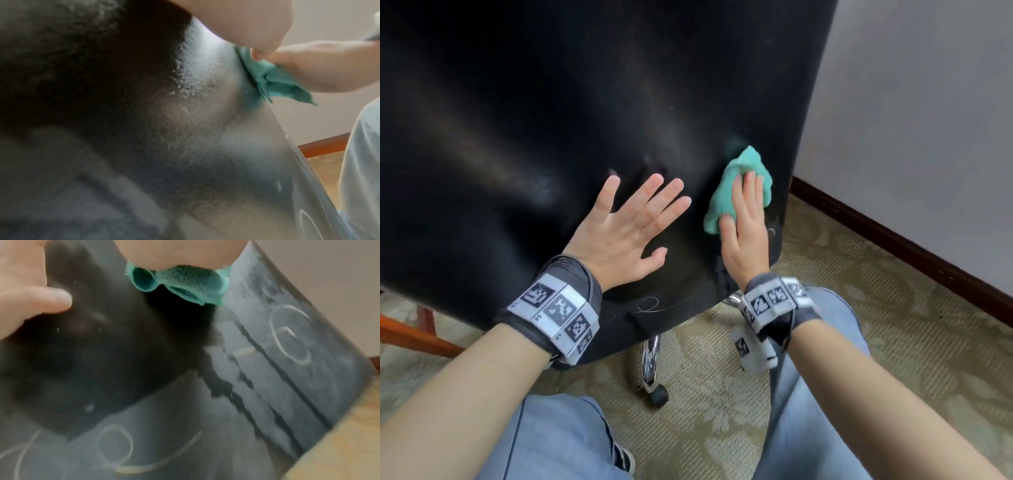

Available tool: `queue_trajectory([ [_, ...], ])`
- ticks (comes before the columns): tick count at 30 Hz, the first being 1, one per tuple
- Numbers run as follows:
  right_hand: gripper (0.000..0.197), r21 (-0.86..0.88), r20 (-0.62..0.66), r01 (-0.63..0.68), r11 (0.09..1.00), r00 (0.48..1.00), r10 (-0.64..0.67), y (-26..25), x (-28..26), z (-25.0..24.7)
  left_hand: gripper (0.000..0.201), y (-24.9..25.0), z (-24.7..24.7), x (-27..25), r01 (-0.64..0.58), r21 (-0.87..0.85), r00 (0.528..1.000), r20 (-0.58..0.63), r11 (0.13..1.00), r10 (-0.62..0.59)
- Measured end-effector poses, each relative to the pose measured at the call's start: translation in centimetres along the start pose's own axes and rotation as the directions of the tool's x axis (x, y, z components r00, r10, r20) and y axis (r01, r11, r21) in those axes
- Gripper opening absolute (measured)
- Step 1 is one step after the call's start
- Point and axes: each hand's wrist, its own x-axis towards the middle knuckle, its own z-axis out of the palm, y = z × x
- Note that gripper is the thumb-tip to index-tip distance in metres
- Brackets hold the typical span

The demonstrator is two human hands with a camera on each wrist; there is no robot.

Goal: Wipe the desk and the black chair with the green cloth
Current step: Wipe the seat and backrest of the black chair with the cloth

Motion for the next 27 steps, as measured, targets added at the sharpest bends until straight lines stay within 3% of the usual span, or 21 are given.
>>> queue_trajectory([
  [3,0.053,0.018,0.077,-0.154,0.988,0.985,0.152,0.5,-2.6,0.8,0.083,0.0,0.0,-0.1,-0.006,-0.005,1.000,0.002,1.000,0.006],
  [6,0.052,0.249,-0.024,-0.280,0.927,0.955,0.295,-2.0,-1.8,0.4,0.083,-0.1,-0.1,0.1,-0.015,-0.002,1.000,0.006,1.000,0.015],
  [7,0.050,0.349,-0.085,-0.323,0.880,0.924,0.372,-3.0,-0.9,0.0,0.083,-0.1,-0.1,0.0,-0.017,0.003,1.000,0.012,1.000,0.017],
  [9,0.046,0.536,-0.190,-0.385,0.752,0.812,0.552,-4.6,2.1,-1.4,0.083,-0.1,-0.1,-0.2,-0.020,0.022,1.000,0.025,1.000,0.019],
  [11,0.048,0.650,-0.253,-0.364,0.667,0.724,0.642,-5.9,5.8,-3.2,0.084,0.0,-0.2,-0.2,-0.012,0.024,0.999,0.031,1.000,0.011],
  [13,0.050,0.639,-0.305,-0.310,0.703,0.738,0.602,-7.5,9.2,-5.1,0.084,0.0,-0.2,-0.1,0.000,0.008,1.000,0.030,1.000,0.000],
  [16,0.050,0.513,-0.347,-0.224,0.828,0.828,0.439,-9.2,12.0,-6.1,0.084,-0.1,-0.2,-0.1,0.005,0.005,0.999,0.039,1.000,-0.005],
  [19,0.051,0.447,-0.369,-0.115,0.887,0.880,0.300,-10.1,11.5,-5.1,0.083,0.0,-0.1,-0.3,0.010,0.004,0.999,0.042,1.000,-0.010],
  [21,0.051,0.364,-0.394,0.017,0.931,0.909,0.137,-10.6,10.7,-3.9,0.081,0.1,0.0,-0.3,0.009,0.024,1.000,0.026,1.000,-0.009],
  [23,0.052,0.274,-0.416,0.117,0.955,0.909,0.009,-10.9,10.8,-3.2,0.080,-0.1,0.1,-0.3,0.001,0.030,1.000,0.014,1.000,-0.001],
  [27,0.053,0.152,-0.512,0.167,0.974,0.856,-0.067,-10.7,11.8,-2.6,0.080,-0.2,0.2,-0.3,-0.019,0.034,1.000,0.006,0.999,0.019],
])
